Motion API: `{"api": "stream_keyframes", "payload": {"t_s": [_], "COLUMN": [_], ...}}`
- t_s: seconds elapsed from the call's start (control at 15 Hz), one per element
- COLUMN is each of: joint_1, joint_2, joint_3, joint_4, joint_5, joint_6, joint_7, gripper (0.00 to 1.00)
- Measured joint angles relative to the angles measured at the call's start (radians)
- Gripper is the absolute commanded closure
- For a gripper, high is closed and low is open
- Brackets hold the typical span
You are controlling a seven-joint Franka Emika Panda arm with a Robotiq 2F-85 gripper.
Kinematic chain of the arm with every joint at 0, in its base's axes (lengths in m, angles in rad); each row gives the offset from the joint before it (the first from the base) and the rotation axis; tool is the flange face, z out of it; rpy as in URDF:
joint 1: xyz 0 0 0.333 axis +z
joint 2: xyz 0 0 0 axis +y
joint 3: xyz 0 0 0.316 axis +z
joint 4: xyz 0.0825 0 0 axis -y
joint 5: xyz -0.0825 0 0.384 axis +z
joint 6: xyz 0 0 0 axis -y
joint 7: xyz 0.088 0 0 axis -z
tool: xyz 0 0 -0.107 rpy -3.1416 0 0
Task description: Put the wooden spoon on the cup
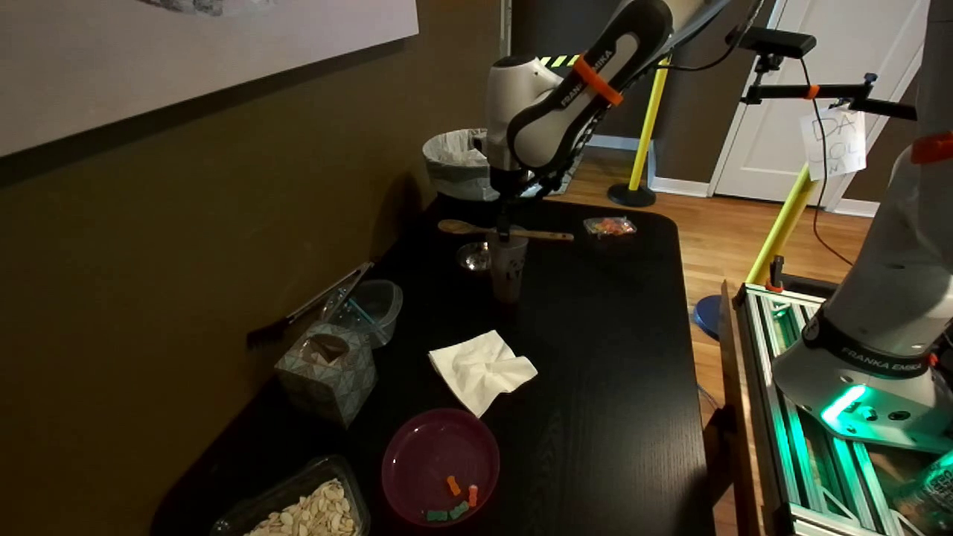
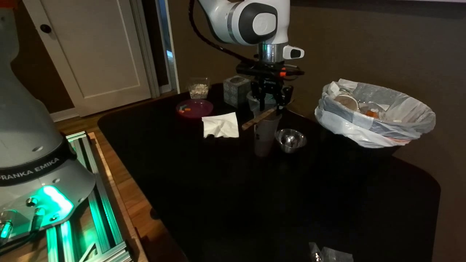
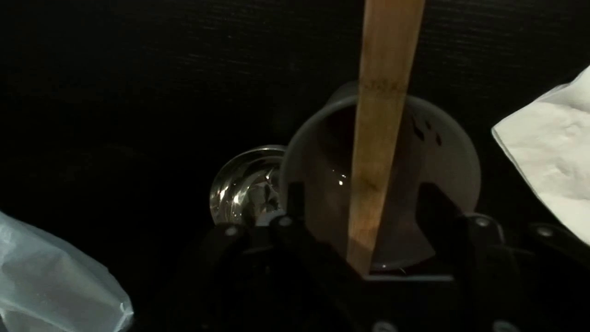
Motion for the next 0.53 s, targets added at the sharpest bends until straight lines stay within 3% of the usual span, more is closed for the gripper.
{"api": "stream_keyframes", "payload": {"t_s": [0.27, 0.53], "joint_1": [0.006, 0.010], "joint_2": [-0.067, -0.237], "joint_3": [0.001, -0.007], "joint_4": [-0.032, -0.151], "joint_5": [-0.010, -0.077], "joint_6": [0.000, 0.036], "joint_7": [0.001, 0.014], "gripper": [0.00, 0.00]}}
